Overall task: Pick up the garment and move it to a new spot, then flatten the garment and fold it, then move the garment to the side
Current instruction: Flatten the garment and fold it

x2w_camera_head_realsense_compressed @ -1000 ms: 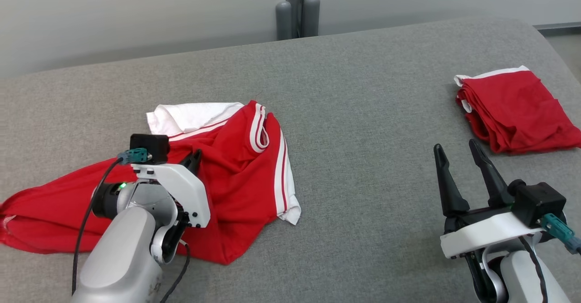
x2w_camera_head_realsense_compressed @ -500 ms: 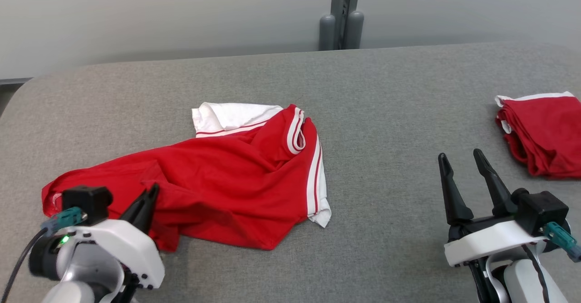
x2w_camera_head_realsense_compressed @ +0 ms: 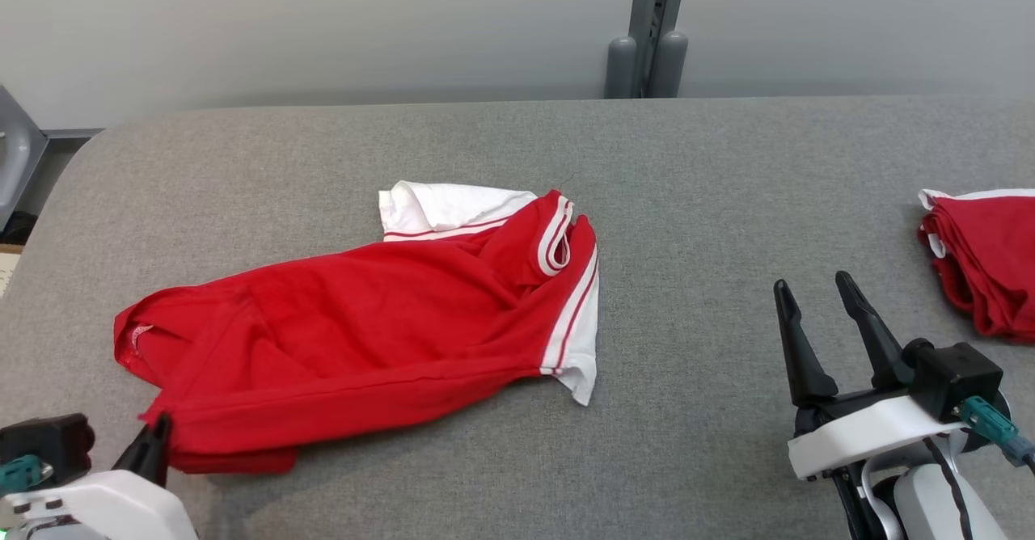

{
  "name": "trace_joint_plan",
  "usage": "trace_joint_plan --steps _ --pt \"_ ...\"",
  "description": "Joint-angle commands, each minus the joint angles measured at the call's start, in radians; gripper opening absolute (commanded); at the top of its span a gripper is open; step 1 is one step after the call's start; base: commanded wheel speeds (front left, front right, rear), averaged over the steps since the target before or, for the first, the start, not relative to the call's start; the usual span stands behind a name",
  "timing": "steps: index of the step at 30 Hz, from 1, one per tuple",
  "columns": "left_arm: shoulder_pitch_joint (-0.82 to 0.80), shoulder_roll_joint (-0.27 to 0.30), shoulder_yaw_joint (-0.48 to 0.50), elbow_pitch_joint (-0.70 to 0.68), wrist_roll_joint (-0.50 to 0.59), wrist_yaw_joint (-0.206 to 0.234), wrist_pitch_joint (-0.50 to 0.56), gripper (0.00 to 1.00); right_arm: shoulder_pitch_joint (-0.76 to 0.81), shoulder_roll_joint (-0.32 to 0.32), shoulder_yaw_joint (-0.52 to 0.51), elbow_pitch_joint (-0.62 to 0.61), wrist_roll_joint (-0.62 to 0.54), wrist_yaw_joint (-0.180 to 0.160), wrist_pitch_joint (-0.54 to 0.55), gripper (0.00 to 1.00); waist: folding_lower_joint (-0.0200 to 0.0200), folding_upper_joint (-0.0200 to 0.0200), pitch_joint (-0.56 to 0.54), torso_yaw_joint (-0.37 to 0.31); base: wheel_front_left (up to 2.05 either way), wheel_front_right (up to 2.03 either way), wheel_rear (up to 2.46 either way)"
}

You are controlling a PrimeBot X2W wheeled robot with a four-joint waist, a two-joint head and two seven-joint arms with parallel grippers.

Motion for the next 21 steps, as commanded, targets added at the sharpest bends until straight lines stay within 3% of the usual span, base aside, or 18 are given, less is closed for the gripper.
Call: trace_joint_plan --steps 1,10,13,14,15,21 --pt "0.015 0.012 0.014 0.010 0.008 0.013 -0.004 0.00 -0.001 -0.008 -0.002 0.005 0.007 0.000 -0.004 1.00 0.0000 0.0000 -0.003 0.001 0.00 0.00 0.00" --pt "0.065 0.039 0.053 0.118 0.062 0.078 -0.036 0.00 0.007 -0.009 0.012 0.018 0.007 0.000 -0.004 1.00 0.0000 0.0000 -0.022 0.007 0.00 0.00 0.00" --pt "0.062 0.016 0.043 0.144 0.046 0.078 -0.038 0.04 0.010 -0.013 0.016 0.026 0.009 0.000 -0.004 1.00 0.0000 0.0000 -0.027 0.009 0.00 0.00 0.00" --pt "0.061 0.011 0.038 0.151 0.042 0.072 -0.038 0.40 0.011 -0.015 0.018 0.031 0.010 0.000 -0.004 1.00 0.0000 0.0000 -0.028 0.010 0.00 0.00 0.00" --pt "0.059 0.005 0.035 0.158 0.037 0.067 -0.044 0.98 0.010 -0.015 0.020 0.035 0.011 0.000 -0.004 1.00 0.0000 0.0000 -0.029 0.011 0.00 0.00 0.00" --pt "0.021 -0.013 0.012 0.162 0.055 0.055 -0.087 1.00 0.002 -0.016 0.039 0.061 0.021 0.000 -0.004 1.00 0.0000 0.0000 -0.037 0.019 0.00 0.00 0.00"
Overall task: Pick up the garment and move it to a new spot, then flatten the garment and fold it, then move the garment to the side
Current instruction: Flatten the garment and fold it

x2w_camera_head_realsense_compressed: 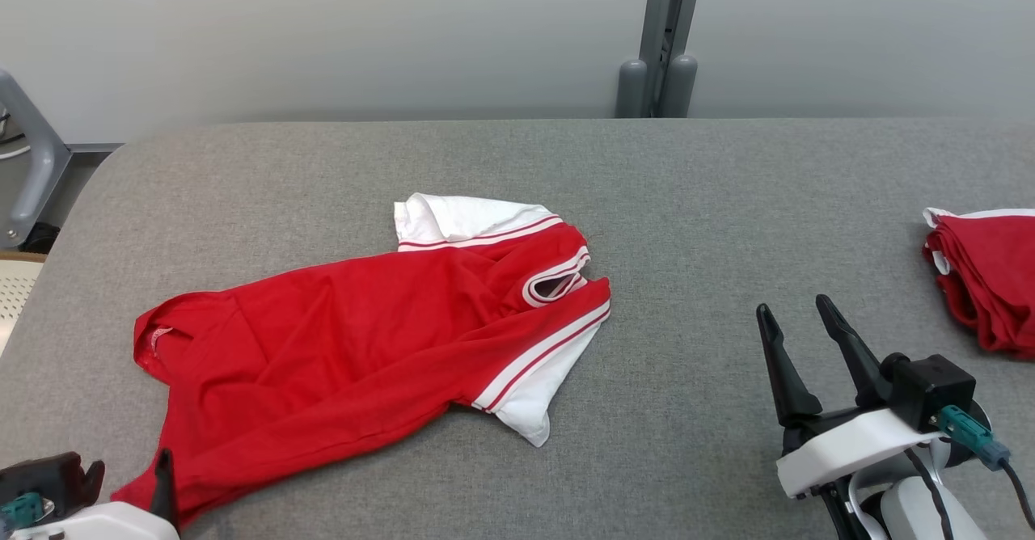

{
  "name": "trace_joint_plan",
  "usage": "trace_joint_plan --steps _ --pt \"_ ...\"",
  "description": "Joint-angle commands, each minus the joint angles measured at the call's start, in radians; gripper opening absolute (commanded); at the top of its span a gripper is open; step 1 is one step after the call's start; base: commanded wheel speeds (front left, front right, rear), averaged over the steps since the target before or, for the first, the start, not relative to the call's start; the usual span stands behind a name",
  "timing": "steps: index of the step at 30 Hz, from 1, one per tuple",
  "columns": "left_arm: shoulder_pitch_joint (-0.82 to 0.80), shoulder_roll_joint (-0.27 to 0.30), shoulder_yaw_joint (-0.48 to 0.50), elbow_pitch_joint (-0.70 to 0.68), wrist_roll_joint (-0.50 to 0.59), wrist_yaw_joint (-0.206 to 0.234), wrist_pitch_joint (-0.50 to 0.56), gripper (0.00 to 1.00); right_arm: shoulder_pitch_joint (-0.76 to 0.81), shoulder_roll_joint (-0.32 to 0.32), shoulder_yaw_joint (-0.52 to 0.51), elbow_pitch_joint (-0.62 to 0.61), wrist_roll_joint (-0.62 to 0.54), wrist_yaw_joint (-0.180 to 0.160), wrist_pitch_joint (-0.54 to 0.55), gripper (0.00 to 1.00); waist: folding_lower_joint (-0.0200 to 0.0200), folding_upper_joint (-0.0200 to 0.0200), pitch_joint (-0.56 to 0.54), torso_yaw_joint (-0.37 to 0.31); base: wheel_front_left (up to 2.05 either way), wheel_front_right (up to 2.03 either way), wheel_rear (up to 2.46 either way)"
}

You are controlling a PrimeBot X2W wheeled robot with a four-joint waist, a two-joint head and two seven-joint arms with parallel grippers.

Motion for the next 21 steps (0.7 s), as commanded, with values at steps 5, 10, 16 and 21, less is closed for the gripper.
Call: trace_joint_plan --steps 5,10,16,21 --pt "-0.051 -0.032 -0.014 -0.039 0.044 0.009 -0.104 1.00 -0.008 -0.009 0.009 0.017 0.008 0.000 -0.004 1.00 0.0000 0.0000 -0.004 0.013 0.00 0.00 0.00" --pt "-0.084 -0.067 -0.042 -0.058 0.066 -0.005 -0.185 1.00 -0.021 -0.020 0.026 0.031 0.014 0.000 -0.004 1.00 0.0000 0.0000 -0.005 0.030 0.00 0.00 0.00" --pt "-0.147 -0.130 -0.130 -0.009 0.065 -0.063 -0.248 1.00 -0.119 -0.075 0.147 0.141 0.107 0.000 0.040 1.00 0.0000 0.0000 0.001 0.098 0.00 0.00 0.00" --pt "-0.181 -0.158 -0.166 0.056 0.054 -0.101 -0.269 1.00 -0.226 -0.137 0.295 0.260 0.223 0.000 0.122 1.00 0.0000 0.0000 0.012 0.169 0.00 0.00 0.00"
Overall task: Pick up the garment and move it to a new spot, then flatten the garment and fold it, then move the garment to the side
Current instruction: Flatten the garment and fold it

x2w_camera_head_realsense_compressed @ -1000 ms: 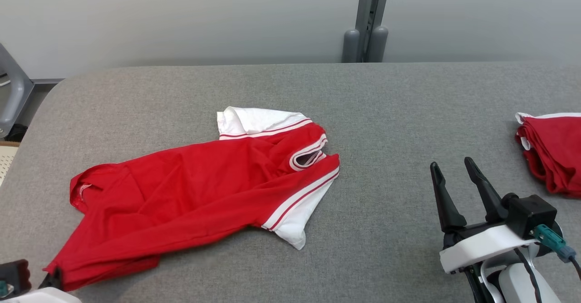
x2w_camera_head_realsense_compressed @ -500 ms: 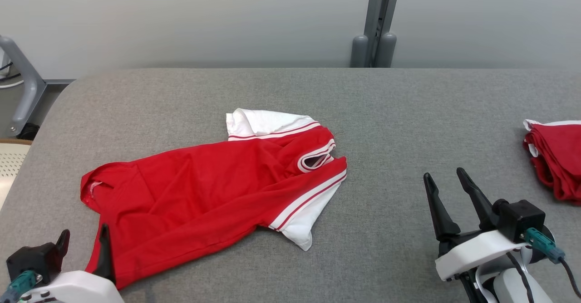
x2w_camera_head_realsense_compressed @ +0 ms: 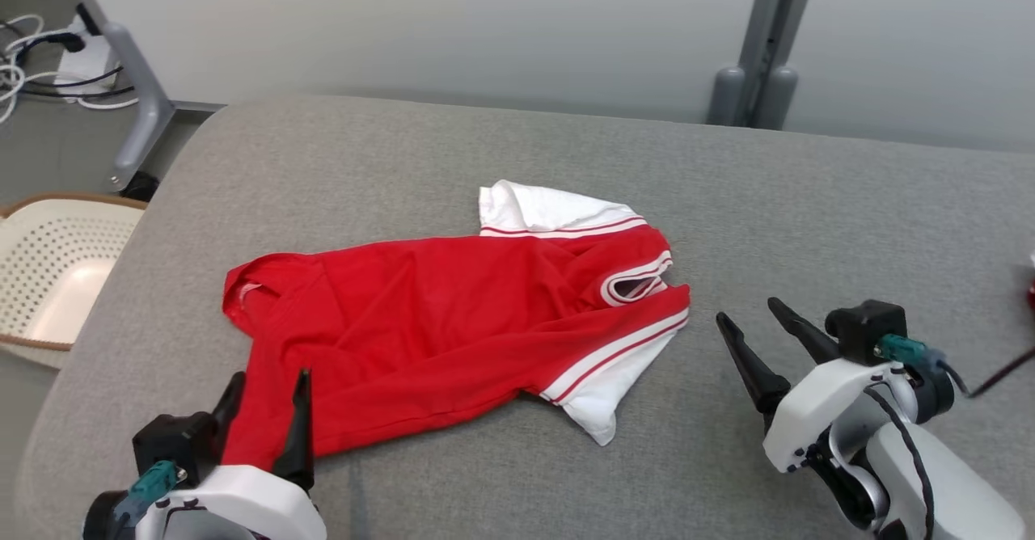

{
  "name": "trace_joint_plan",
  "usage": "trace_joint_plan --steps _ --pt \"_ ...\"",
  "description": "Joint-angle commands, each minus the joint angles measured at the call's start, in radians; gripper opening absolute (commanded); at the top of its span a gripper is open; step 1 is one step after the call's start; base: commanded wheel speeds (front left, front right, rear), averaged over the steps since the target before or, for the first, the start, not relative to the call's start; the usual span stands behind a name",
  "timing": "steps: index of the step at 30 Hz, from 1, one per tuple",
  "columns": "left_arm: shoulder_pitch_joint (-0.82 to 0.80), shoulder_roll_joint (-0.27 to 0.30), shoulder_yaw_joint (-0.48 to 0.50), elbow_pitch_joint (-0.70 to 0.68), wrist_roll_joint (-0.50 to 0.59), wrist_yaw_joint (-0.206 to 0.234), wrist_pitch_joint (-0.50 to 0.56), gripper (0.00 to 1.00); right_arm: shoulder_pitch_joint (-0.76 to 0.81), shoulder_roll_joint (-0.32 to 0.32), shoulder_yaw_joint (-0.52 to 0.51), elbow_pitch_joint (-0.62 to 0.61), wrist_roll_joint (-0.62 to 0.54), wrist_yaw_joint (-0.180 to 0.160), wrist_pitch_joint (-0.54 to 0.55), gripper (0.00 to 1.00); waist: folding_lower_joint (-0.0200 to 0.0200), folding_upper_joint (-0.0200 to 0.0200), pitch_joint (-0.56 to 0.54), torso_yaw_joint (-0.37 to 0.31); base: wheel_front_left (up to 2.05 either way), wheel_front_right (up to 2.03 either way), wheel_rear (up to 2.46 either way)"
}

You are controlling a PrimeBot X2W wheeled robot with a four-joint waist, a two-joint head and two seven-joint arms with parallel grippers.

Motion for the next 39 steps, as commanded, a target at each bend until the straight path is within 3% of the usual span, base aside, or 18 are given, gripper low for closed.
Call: trace_joint_plan --steps 1,11,19,20,21,22,23,32,39 --pt "-0.023 -0.006 -0.009 0.013 -0.002 -0.009 -0.005 1.00 -0.037 -0.026 0.038 0.031 0.031 0.000 0.030 1.00 0.0000 -0.0001 0.011 0.044 0.00 0.00 0.00" --pt "-0.077 -0.045 -0.057 0.089 -0.015 -0.053 -0.028 1.00 -0.196 -0.085 0.215 0.211 0.240 0.000 0.193 1.00 0.0000 -0.0001 0.050 0.147 0.00 0.00 0.00" --pt "-0.097 -0.056 -0.062 0.130 -0.022 -0.064 -0.048 1.00 -0.245 -0.085 0.292 0.284 0.341 0.000 0.195 1.00 0.0000 -0.0001 0.066 0.173 0.00 0.00 0.00" --pt "-0.100 -0.057 -0.062 0.133 -0.023 -0.064 -0.049 1.00 -0.249 -0.085 0.303 0.286 0.353 0.000 0.195 0.85 0.0000 -0.0001 0.067 0.172 0.00 0.00 0.00" --pt "-0.103 -0.057 -0.062 0.136 -0.024 -0.065 -0.050 1.00 -0.254 -0.086 0.315 0.289 0.363 0.000 0.192 0.48 0.0000 -0.0001 0.067 0.171 0.00 0.00 0.00" --pt "-0.106 -0.057 -0.062 0.138 -0.026 -0.065 -0.051 1.00 -0.259 -0.088 0.324 0.290 0.373 0.000 0.187 0.31 0.0000 -0.0001 0.068 0.169 0.00 0.00 0.00" --pt "-0.107 -0.056 -0.061 0.139 -0.027 -0.065 -0.052 1.00 -0.263 -0.090 0.333 0.291 0.384 0.000 0.181 0.00 0.0000 -0.0001 0.068 0.166 0.00 0.00 0.00" --pt "-0.109 -0.049 -0.064 0.156 -0.036 -0.071 -0.052 1.00 -0.262 -0.118 0.405 0.267 0.463 0.000 0.117 0.00 0.0000 -0.0001 0.049 0.123 0.00 0.00 0.00" --pt "-0.079 -0.038 -0.063 0.160 -0.044 -0.069 -0.048 1.00 -0.209 -0.173 0.454 0.161 0.544 0.000 0.098 0.00 0.0000 -0.0001 0.001 0.048 0.00 0.00 0.00"
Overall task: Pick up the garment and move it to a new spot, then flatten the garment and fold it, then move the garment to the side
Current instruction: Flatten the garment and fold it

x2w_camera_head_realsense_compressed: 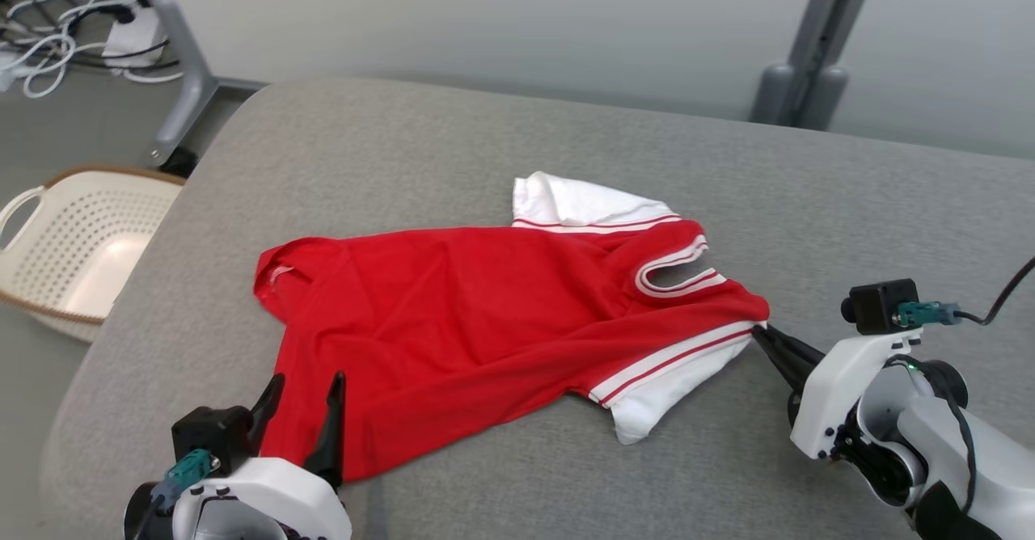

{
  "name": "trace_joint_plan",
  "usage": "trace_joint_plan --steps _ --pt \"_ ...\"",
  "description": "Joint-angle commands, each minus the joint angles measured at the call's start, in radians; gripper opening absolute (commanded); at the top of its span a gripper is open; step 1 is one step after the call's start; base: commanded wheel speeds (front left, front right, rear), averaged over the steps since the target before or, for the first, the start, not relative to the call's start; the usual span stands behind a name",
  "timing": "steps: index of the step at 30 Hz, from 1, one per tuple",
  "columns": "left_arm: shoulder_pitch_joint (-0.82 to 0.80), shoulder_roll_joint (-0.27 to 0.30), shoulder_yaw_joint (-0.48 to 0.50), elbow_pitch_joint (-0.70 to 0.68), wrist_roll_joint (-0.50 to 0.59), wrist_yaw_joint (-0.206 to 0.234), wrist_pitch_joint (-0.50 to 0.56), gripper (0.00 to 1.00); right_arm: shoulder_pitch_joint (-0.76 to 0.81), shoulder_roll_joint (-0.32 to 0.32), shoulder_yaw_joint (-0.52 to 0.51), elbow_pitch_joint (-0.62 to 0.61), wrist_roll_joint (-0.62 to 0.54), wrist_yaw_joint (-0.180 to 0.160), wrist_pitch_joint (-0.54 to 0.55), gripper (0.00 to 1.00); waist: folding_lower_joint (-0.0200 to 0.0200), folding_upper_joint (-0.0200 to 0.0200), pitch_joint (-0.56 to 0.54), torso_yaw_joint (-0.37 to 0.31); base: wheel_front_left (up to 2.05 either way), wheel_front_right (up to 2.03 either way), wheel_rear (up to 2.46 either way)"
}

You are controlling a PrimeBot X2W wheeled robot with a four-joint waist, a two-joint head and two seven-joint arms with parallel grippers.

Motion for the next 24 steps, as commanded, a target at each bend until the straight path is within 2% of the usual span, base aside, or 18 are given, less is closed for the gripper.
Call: trace_joint_plan --steps 1,3,4,6,10,15,19,24 --pt "0.005 0.008 0.006 -0.002 -0.003 0.004 -0.003 1.00 0.016 -0.019 0.004 -0.019 0.014 0.000 0.004 0.00 0.0000 0.0000 -0.025 -0.039 0.00 0.00 0.00" --pt "0.014 0.014 0.009 -0.003 -0.008 0.004 -0.003 1.00 0.037 -0.046 0.017 -0.072 0.036 0.000 0.019 0.00 0.0000 0.0000 -0.039 -0.073 0.00 0.00 0.00" --pt "0.028 0.021 0.007 -0.018 -0.008 0.012 0.005 1.00 0.075 -0.135 0.034 -0.222 0.084 0.000 0.082 0.00 0.0000 0.0000 -0.060 -0.154 0.00 0.00 0.00" --pt "0.035 0.022 0.004 -0.024 -0.008 0.017 0.009 1.00 0.090 -0.176 0.034 -0.293 0.103 0.000 0.113 0.00 0.0000 0.0000 -0.065 -0.182 0.00 0.00 0.00" --pt "0.039 0.021 0.001 -0.026 -0.012 0.016 0.010 1.00 0.122 -0.255 0.018 -0.462 0.159 0.000 0.181 0.00 0.0000 0.0000 -0.071 -0.221 0.00 0.00 0.00" --pt "0.036 0.013 -0.012 -0.029 -0.008 0.019 0.010 1.00 0.164 -0.350 -0.045 -0.659 0.239 0.000 0.236 0.00 0.0000 0.0000 -0.068 -0.224 0.00 0.00 0.00" --pt "0.026 0.011 -0.018 -0.016 -0.017 0.009 0.009 1.00 0.164 -0.377 -0.083 -0.742 0.290 0.000 0.287 0.00 0.0000 0.0000 -0.055 -0.196 0.00 0.00 0.00" --pt "0.007 -0.005 -0.036 0.000 -0.017 0.000 0.009 1.00 0.108 -0.310 -0.083 -0.628 0.284 0.000 0.359 0.00 0.0000 0.0000 -0.040 -0.145 0.00 0.00 0.00"
